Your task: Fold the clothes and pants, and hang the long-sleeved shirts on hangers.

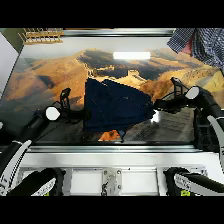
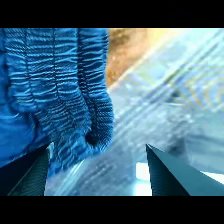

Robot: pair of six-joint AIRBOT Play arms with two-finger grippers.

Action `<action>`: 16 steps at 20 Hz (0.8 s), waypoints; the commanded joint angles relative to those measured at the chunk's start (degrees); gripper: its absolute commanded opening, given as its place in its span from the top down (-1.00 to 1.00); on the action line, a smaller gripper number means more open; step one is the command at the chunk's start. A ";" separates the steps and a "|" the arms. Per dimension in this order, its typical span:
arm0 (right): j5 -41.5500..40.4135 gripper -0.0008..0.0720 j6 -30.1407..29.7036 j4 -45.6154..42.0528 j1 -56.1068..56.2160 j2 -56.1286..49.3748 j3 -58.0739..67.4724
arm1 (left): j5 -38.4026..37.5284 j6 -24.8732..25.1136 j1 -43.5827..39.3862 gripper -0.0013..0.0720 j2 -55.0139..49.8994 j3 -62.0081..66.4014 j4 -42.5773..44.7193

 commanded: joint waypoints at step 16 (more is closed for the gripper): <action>7.02 -0.83 -26.99 39.82 -8.72 -27.52 2.38 | 1.86 -0.98 -5.03 0.94 8.92 -0.02 -0.15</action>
